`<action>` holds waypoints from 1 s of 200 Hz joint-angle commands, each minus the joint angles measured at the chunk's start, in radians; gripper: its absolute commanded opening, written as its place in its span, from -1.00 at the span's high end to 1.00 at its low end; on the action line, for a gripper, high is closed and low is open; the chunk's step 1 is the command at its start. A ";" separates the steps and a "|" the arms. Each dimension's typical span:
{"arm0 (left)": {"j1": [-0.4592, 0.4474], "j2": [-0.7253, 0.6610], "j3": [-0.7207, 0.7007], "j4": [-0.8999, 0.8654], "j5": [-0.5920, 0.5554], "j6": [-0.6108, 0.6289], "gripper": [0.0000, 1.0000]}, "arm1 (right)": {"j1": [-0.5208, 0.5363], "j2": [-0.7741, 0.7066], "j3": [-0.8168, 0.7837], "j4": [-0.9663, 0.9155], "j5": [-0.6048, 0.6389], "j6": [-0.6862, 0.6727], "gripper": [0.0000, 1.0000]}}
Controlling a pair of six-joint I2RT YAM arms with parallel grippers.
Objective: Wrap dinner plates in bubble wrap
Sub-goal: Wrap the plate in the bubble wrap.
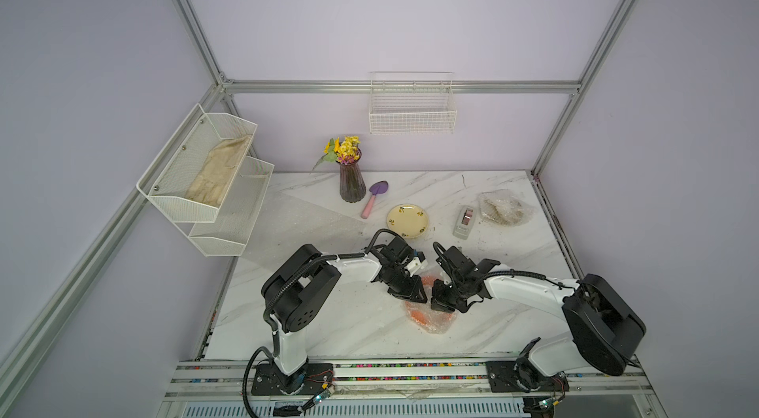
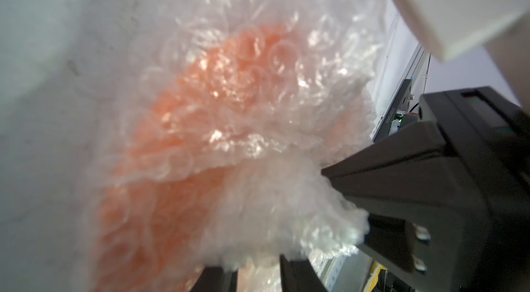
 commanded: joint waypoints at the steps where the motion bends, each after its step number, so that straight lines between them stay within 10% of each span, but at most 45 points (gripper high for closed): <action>1: 0.002 -0.032 -0.102 -0.158 -0.128 -0.063 0.47 | -0.017 0.111 0.055 -0.113 0.228 -0.227 1.00; 65: -0.019 -0.165 0.016 -0.121 -0.170 -0.190 0.48 | -0.017 0.162 0.110 0.020 0.080 -0.508 1.00; 114: 0.019 0.026 0.193 -0.134 -0.152 -0.181 0.77 | -0.018 0.122 0.043 0.102 0.036 -0.433 1.00; 200: 0.048 0.134 0.099 -0.121 -0.135 -0.204 0.86 | -0.026 -0.052 -0.017 0.097 0.015 -0.090 0.92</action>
